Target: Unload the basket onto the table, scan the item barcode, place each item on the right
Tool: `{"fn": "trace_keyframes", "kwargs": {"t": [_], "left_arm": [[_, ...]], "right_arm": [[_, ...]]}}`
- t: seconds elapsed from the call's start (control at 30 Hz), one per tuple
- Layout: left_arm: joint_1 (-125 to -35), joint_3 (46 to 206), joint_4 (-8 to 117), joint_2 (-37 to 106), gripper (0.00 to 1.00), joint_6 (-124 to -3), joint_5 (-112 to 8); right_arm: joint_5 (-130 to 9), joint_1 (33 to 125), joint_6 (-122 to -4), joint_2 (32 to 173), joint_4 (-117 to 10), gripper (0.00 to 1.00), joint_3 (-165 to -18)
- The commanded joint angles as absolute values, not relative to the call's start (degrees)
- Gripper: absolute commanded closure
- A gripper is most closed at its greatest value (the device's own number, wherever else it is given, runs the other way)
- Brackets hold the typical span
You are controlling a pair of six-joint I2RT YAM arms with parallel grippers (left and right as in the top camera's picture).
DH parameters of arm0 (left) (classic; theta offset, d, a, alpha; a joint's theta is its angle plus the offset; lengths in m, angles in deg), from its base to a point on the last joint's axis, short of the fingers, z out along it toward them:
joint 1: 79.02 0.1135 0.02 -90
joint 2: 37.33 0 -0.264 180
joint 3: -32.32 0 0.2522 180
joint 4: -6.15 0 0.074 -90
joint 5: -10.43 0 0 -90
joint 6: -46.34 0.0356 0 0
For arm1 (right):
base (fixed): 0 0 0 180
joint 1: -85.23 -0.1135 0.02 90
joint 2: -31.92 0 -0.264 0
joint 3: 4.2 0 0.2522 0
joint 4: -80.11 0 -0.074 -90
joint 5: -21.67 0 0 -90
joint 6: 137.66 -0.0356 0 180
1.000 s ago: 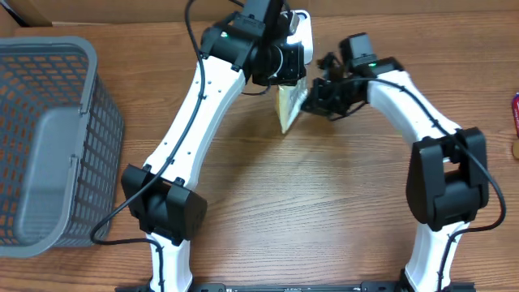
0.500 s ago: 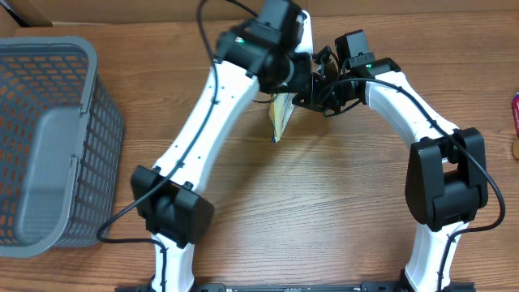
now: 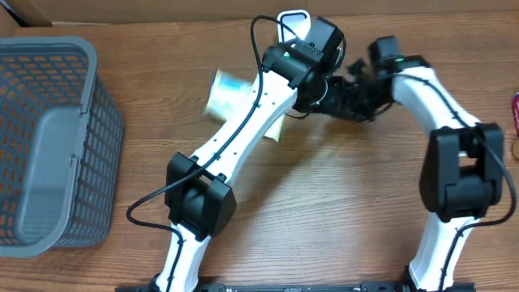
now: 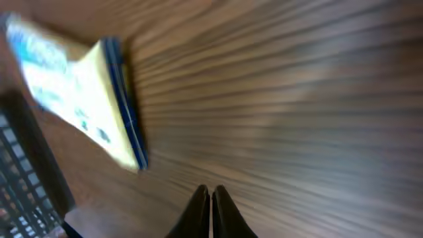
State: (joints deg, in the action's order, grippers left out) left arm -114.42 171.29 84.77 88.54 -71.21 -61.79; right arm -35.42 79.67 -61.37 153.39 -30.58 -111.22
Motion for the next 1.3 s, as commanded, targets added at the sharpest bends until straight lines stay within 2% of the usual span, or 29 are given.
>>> {"fn": "trace_keyframes", "kwargs": {"t": [0.0, 0.13, 0.2, 0.27, 0.37, 0.4, 0.5, 0.7, 0.77, 0.87, 0.93, 1.1, 1.27], "left_arm": [[-109.3, 173.5, 87.0, 88.8, 0.96, -69.4, -65.7], [-103.4, 174.5, 89.2, 88.5, 0.96, -69.4, -68.0], [-100.1, 174.4, 90.5, 88.6, 0.91, -69.6, -70.1], [-96.8, 174.4, 91.9, 88.6, 0.79, -69.9, -72.2], [-91.8, 173.8, 93.3, 88.6, 0.51, -70.0, -73.5], [-90.3, 173.3, 93.4, 88.6, 0.49, -70.0, -73.7], [-86.4, 171.0, 93.4, 88.7, 0.46, -70.0, -73.8], [-81.6, 165.1, 91.8, 88.7, 0.45, -69.8, -73.6], [-81.3, 163.4, 90.6, 88.7, 0.42, -69.3, -73.6], [-81.2, 161.3, 88.8, 88.7, 0.36, -69.4, -73.8], [-81.2, 160.3, 87.3, 88.7, 0.35, -69.4, -74.2], [-81.2, 158.0, 84.9, 88.7, 0.34, -72.6, -80.9], [-81.2, 156.0, 84.0, 88.7, 0.37, -76.3, -86.0]], "right_arm": [[-37.4, 85.8, -55.8, 151.8, -26.5, 0.91, -117.1], [-40.7, 88.0, -54.6, 151.8, -22.4, 0.80, -121.6], [-41.5, 88.1, -54.5, 151.8, -20.9, 0.72, -123.6], [-41.5, 87.5, -54.4, 151.8, -20.1, 0.69, -125.0], [-41.5, 85.6, -54.4, 151.8, -20.8, 0.60, -125.3], [-41.5, 84.9, -54.4, 151.8, -21.1, 0.58, -125.3], [-41.5, 82.3, -54.4, 151.8, -21.6, 0.48, -125.3], [-41.5, 77.0, -55.2, 151.8, -25.2, 0.37, -124.9], [-41.5, 75.5, -56.9, 151.9, -26.6, 0.25, -124.8], [-41.8, 73.3, -60.2, 152.4, -29.2, 0.23, -124.8], [-43.1, 72.1, -62.5, 153.1, -31.0, 0.11, -124.8], [-43.6, 68.9, -68.6, 156.7, -35.5, 0.08, -124.8], [-42.1, 64.5, -68.7, 160.8, -40.2, 0.08, -124.8]]}}
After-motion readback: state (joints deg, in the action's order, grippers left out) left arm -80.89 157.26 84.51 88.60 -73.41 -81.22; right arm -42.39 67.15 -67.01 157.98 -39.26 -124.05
